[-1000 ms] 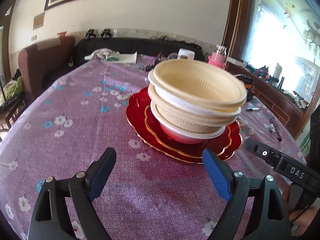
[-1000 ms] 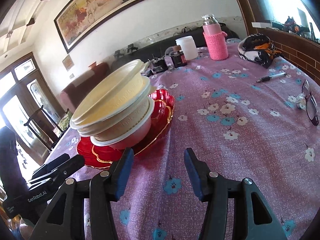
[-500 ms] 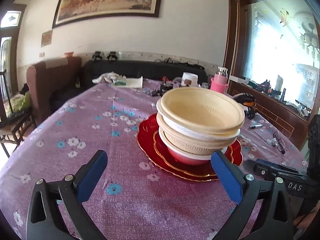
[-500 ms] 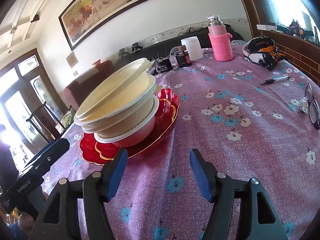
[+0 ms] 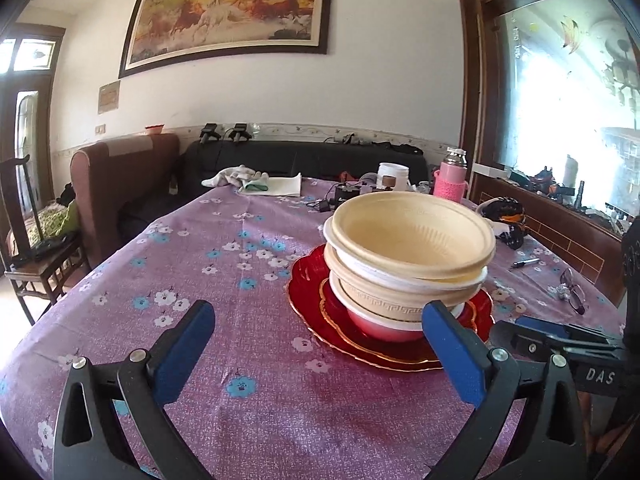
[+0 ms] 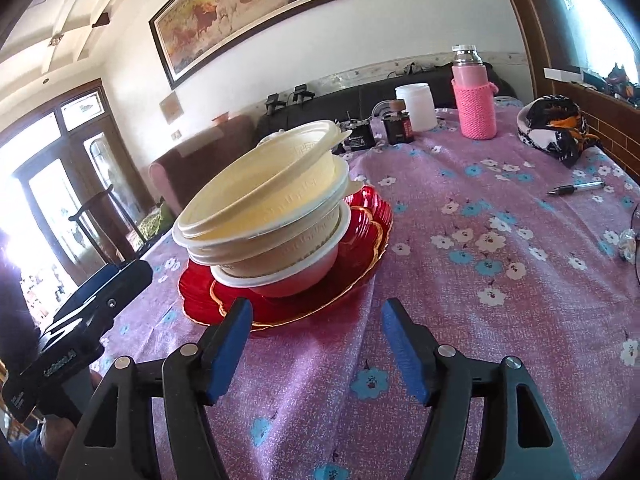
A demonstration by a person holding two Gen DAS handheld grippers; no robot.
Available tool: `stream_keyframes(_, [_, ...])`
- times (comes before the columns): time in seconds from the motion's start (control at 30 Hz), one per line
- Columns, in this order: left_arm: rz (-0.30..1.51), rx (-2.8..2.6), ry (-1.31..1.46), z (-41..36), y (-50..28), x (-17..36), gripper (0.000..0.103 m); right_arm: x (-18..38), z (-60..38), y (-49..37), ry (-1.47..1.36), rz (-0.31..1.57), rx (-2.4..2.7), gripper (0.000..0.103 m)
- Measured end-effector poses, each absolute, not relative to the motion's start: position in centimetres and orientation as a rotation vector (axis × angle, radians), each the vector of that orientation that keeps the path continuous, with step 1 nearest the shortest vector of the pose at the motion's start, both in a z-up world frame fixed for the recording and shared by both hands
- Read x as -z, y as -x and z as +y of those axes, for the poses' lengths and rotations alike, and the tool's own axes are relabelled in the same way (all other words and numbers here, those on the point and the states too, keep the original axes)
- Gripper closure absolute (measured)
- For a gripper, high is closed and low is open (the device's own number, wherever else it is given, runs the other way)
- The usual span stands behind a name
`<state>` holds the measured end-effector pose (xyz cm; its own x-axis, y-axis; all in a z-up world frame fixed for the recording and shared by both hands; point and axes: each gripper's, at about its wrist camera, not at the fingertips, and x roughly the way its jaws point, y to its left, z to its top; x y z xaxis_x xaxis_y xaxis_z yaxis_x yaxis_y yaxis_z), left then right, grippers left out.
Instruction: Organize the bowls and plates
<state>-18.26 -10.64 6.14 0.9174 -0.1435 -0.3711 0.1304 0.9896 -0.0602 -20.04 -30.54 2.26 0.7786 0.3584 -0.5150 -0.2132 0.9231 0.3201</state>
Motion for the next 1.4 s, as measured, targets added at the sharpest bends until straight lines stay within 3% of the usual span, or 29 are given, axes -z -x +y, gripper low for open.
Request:
stream_keyframes(0.43, [0.51, 0.112, 0.078, -10.2, 16.1, -5.6, 0.0, -2.9, -32.4, 21.6, -0.314, 0.526, -0.139, 0.031])
stream_keyframes(0.73, [0.521, 0.243, -0.028, -12.4, 16.3, -5.5, 0.0, -2.5, -33.1, 21.2, -0.34, 0.568, -0.011, 0.032])
stream_keyframes(1.2, [0.434, 0.139, 0.063, -11.2, 19.3, -5.9, 0.0, -2.6, -32.7, 21.3, -0.32, 0.561, -0.03, 0.032])
stream_keyframes(1.4, [0.503, 0.132, 0.008, -13.3, 21.1, -7.4, 0.0, -2.6, -32.5, 21.3, -0.314, 0.552, -0.077, 0.031])
